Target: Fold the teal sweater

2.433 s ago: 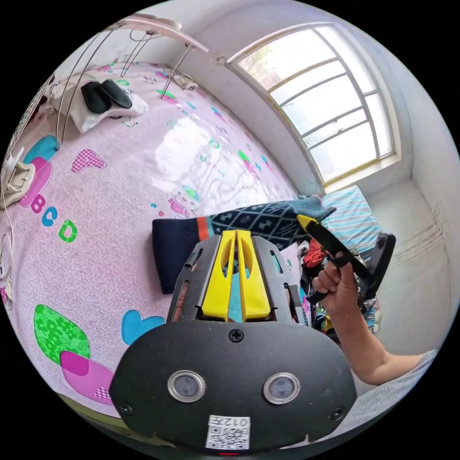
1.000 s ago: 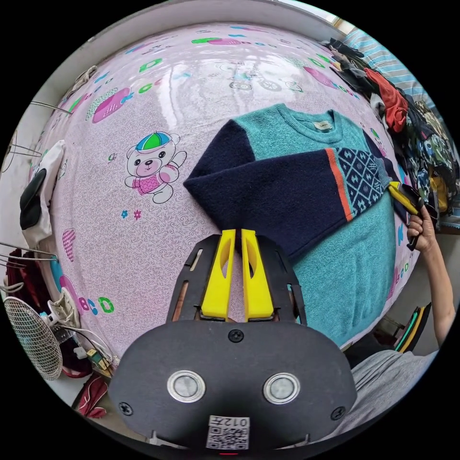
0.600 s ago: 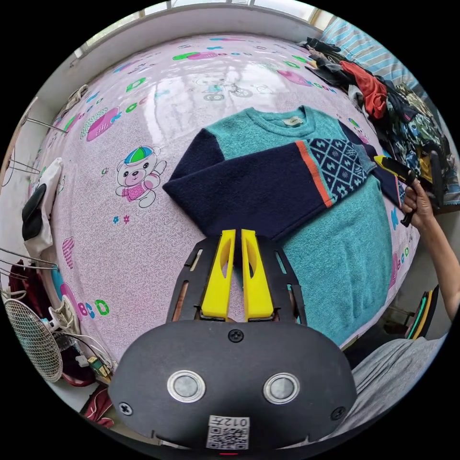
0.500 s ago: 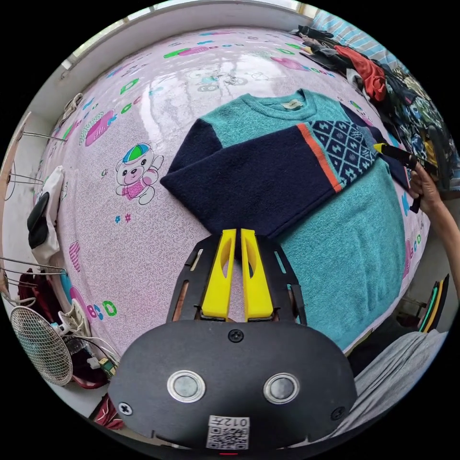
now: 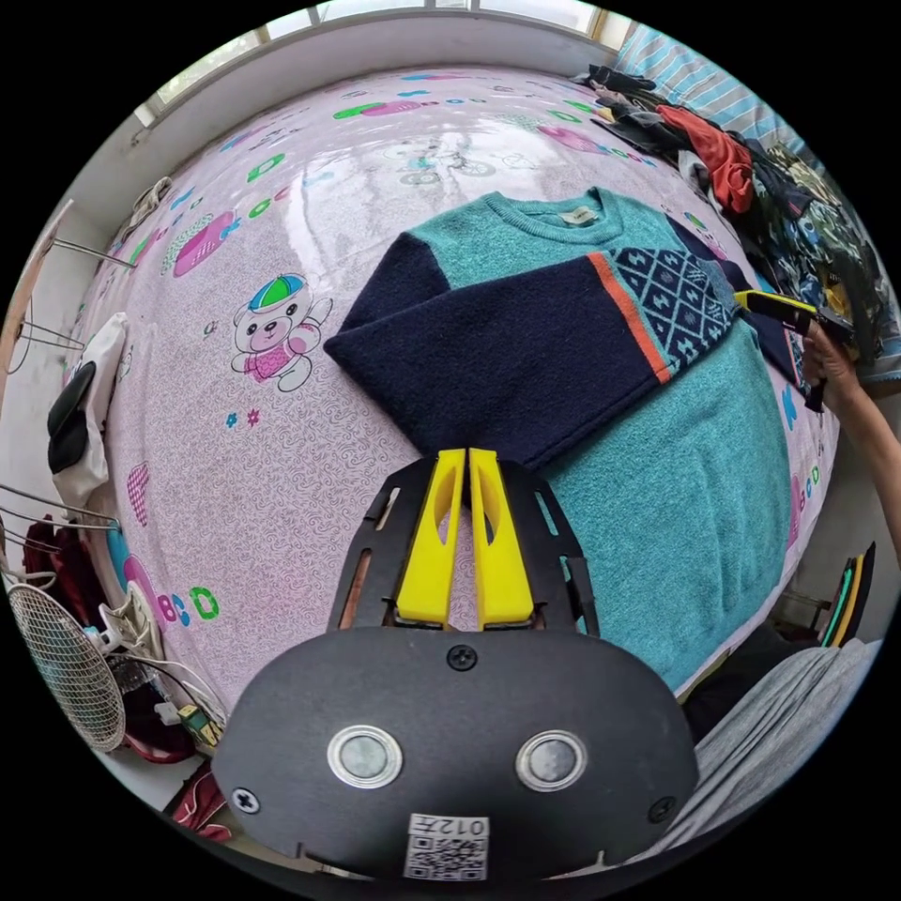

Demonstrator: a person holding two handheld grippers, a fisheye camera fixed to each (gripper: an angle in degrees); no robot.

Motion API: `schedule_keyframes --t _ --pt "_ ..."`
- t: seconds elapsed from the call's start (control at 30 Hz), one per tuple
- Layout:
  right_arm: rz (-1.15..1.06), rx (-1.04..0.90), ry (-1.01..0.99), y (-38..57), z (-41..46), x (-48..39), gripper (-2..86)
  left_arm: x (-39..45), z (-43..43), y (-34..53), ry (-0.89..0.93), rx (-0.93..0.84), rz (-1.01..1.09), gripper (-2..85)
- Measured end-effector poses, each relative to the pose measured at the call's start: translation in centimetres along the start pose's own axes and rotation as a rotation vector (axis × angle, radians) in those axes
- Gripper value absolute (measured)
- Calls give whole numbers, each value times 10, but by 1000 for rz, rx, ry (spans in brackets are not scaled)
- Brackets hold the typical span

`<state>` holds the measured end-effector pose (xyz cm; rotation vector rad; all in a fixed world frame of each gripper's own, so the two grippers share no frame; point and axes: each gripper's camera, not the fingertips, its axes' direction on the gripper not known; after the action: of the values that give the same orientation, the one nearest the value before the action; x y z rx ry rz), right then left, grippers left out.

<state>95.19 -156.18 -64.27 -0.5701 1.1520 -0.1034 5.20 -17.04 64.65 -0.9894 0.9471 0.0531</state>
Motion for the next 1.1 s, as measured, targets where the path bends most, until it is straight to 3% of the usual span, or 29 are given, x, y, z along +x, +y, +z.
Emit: schedule_keyframes --t 0.2,0.4,0.47,0.57,0.77,0.87,1.1 --pt "75 5 -103 26 0 -11 -10 -10 20 -11 22 -22 -34 -1" --pt "-9 -13 -109 111 -26 -38 -9 -1 8 17 43 69 -50 -1" --pt "-32 -79 -153 133 -15 -51 -9 14 20 29 117 34 -11 -1" --pt "-90 -187 -56 160 7 -76 -10 43 53 46 98 -62 71 -1" --pt "-87 -154 33 183 -17 -108 -10 44 91 59 -1 -156 33 -1" --pt "-130 -131 -56 210 -48 -135 -10 44 92 66 31 -131 16 -1" --pt "-298 -346 -99 308 -59 -202 -10 92 132 114 112 -197 168 -1"
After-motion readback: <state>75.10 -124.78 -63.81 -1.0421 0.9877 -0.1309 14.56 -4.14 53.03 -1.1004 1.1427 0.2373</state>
